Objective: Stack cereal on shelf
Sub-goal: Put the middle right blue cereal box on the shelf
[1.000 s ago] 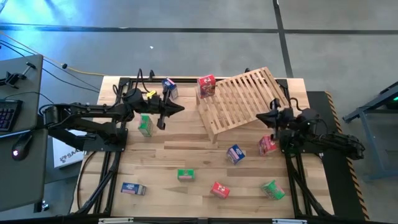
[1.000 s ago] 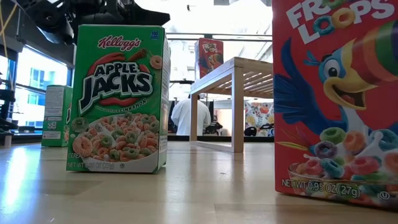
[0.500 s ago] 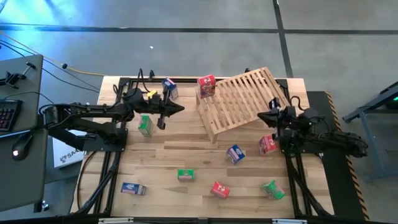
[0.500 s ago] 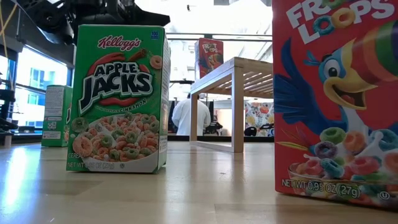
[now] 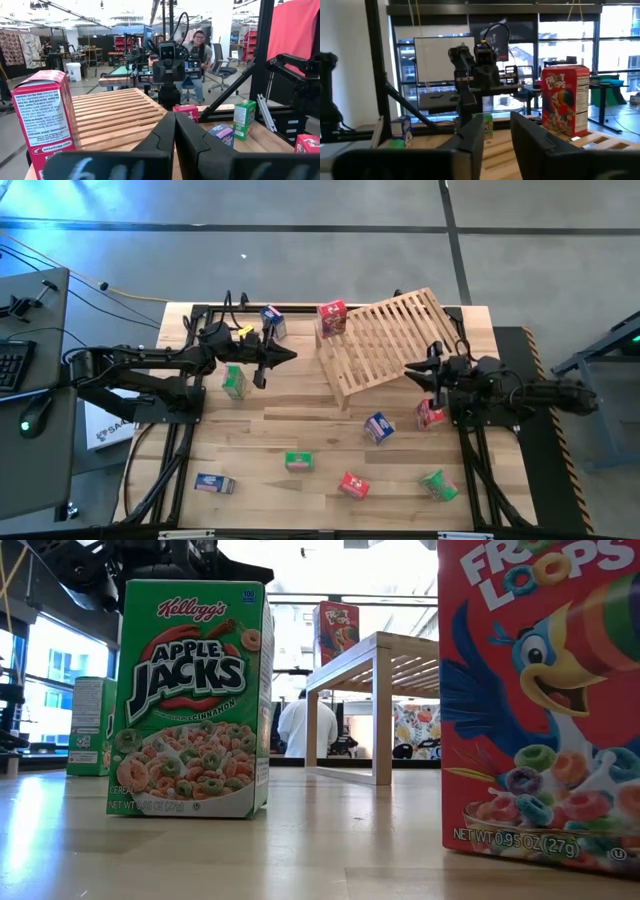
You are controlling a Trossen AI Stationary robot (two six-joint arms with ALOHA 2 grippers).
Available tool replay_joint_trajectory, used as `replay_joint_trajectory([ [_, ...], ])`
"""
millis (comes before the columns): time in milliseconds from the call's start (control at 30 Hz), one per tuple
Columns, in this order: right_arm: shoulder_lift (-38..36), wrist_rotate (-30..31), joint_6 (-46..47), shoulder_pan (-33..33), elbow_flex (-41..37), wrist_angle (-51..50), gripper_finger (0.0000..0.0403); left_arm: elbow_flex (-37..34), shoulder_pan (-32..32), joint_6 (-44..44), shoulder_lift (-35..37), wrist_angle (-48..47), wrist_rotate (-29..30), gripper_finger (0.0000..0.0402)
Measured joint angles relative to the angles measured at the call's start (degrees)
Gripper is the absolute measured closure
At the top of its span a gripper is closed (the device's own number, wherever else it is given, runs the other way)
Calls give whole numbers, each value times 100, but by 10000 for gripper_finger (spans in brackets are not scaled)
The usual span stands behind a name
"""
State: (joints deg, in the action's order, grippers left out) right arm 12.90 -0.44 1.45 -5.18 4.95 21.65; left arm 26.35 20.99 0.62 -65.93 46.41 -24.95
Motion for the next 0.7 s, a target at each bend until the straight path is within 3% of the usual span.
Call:
replay_joint_trajectory([
  [300,229,-166,-23,293,2,-8,245,0,0,126,0,-26,0,401],
  [600,259,-304,108,299,4,219,238,0,0,209,-2,-20,0,401],
  [700,309,-32,167,299,46,165,238,0,0,353,-2,-15,2,401],
])
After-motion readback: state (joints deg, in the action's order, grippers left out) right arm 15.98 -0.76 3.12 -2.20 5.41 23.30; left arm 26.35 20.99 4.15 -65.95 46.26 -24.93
